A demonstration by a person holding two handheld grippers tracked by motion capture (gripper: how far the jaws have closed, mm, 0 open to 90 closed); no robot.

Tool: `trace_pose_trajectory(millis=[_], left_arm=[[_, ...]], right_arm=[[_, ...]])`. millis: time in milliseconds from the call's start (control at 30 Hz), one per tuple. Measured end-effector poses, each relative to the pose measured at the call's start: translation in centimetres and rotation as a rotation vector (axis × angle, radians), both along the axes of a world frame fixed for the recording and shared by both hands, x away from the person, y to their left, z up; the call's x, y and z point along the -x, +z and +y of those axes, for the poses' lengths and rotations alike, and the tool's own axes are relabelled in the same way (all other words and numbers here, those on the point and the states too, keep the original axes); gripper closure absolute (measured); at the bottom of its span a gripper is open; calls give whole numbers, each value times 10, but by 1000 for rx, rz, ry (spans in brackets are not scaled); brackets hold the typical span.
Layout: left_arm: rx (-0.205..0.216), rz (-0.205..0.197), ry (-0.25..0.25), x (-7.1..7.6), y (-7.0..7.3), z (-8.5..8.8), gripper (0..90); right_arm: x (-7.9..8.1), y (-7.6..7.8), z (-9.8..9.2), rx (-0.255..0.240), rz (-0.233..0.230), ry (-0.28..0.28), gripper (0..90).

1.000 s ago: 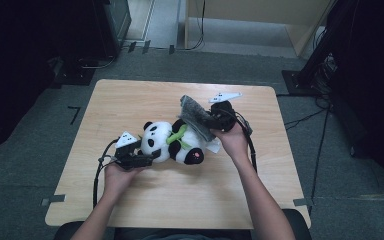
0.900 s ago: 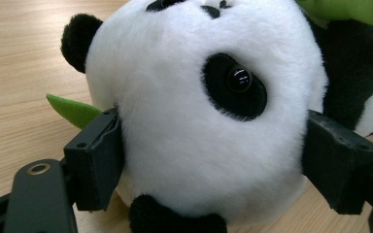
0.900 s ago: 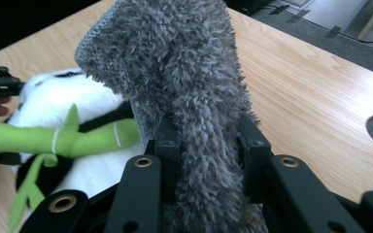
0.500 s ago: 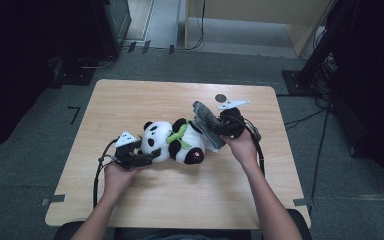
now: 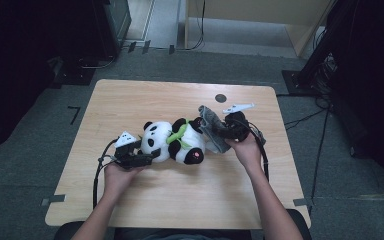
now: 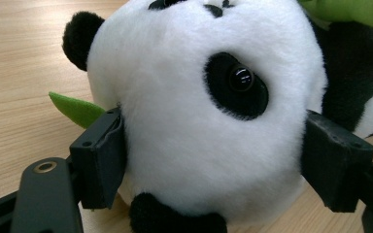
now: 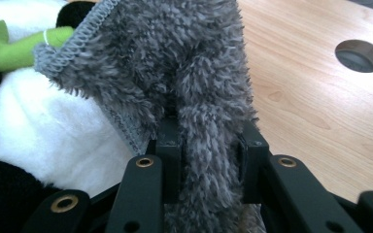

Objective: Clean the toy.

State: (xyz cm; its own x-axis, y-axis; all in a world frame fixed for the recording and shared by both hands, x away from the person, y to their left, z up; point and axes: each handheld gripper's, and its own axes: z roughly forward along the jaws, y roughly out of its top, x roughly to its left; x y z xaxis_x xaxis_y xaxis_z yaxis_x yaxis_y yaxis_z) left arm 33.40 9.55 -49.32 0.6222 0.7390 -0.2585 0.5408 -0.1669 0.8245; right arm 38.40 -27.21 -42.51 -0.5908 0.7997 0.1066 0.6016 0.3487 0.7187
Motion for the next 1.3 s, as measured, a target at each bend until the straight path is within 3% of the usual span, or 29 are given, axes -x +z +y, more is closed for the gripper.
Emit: trace_pose_trajectory(millis=[100, 167, 367, 467, 667, 700, 767, 800, 833, 967, 1067, 1300], left_arm=[[1, 2, 2, 0, 0, 0, 198], [-6, 1, 1, 0, 0, 0, 198], [-12, 5, 2, 0, 2, -1, 199], [-34, -6, 20, 2, 5, -4, 210], [-43, 3, 23, 2, 8, -4, 232], [-45, 4, 22, 2, 8, -4, 234], [-43, 4, 20, 2, 7, -4, 232], [-36, 6, 20, 2, 7, -3, 232], [-31, 7, 20, 1, 7, -3, 231], [-34, 4, 18, 2, 6, -3, 232], [-36, 6, 21, 2, 6, -3, 232], [-39, 0, 11, 2, 5, -3, 231]], right_arm=[[4, 5, 0, -8, -22, 6, 709], [13, 18, 0, -40, -65, 20, 711], [22, 39, 10, -75, -104, 68, 711], [26, 46, 25, -84, -117, 121, 710], [24, 34, 49, -90, -91, 192, 703], [23, 27, 60, -75, -82, 221, 679], [21, 23, 63, -70, -79, 231, 651], [17, 15, 69, -79, -41, 256, 554], [15, 14, 70, -74, -38, 255, 541], [17, 18, 71, -109, -116, 239, 596], [14, 14, 73, -91, -79, 241, 668], [17, 6, 69, -90, -64, 234, 721]])
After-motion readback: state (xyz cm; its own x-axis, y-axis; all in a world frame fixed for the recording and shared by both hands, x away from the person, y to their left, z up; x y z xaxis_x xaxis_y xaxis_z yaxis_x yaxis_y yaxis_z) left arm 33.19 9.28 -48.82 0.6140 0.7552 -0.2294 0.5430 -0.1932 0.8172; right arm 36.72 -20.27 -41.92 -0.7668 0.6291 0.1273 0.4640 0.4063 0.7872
